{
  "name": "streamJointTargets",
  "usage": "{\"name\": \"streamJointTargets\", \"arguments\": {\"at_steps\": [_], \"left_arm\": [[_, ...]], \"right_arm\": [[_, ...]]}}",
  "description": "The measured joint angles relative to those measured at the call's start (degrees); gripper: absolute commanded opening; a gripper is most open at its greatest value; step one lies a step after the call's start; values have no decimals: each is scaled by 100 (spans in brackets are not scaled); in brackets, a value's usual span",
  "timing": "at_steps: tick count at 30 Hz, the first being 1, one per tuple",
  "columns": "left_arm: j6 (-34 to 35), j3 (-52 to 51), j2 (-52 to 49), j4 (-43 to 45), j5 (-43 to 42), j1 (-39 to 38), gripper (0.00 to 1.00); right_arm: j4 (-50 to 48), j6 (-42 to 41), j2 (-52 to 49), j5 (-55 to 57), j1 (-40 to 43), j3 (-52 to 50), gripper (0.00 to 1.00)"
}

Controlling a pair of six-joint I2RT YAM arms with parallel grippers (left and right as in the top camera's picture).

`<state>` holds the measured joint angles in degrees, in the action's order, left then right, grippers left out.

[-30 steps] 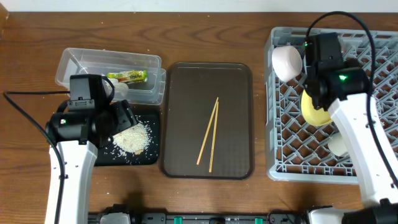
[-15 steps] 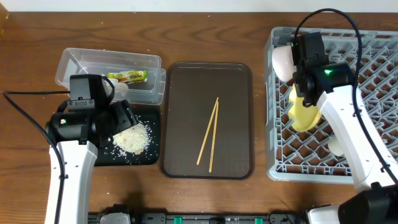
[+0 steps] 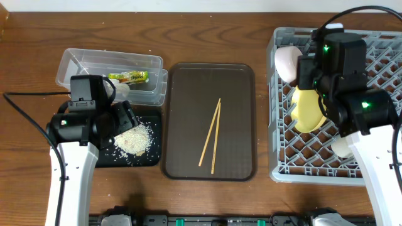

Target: Sort waste into correct bins and load items into the dishwasher rack

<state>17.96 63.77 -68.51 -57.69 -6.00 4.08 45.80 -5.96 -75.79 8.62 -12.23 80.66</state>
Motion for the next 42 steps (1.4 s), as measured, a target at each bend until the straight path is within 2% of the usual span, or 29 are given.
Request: {"name": "streamJointTargets", "arguments": {"at_steps": [5,13,16,18,22,28,35,37,42], "left_arm": [[2,0,0,0,2,0,76],[0,0,0,0,2,0,76],[0,0,0,0,2,0,76],[0,0,0,2,0,0,76],[2,0,0,2,0,0,76],[0,0,0,2,2,0,76],[2,0,0,0,2,0,76],[2,0,0,0,2,0,76],[0,0,0,0,2,0,76]], "right_arm": [[472,-529,-393,-931,-396,0,54],[647,-1161,-1694,-1366,-1674,0,52],[654,-1480,-2253,-1421,-2044,0,42],[682,-1768,-2592,-1416,-2221,0,41],[693,-2330,-3222,-1381,-2520,0,43],[710,-2750,-3832,-1379,-2767,0,45],[730,-3108,-4223,-1268,-2798,0,41],[734,-3145,-4223,-1246,-2798,2,37],[765,-3254,-4225,-1187,-2798,2,12]]}}
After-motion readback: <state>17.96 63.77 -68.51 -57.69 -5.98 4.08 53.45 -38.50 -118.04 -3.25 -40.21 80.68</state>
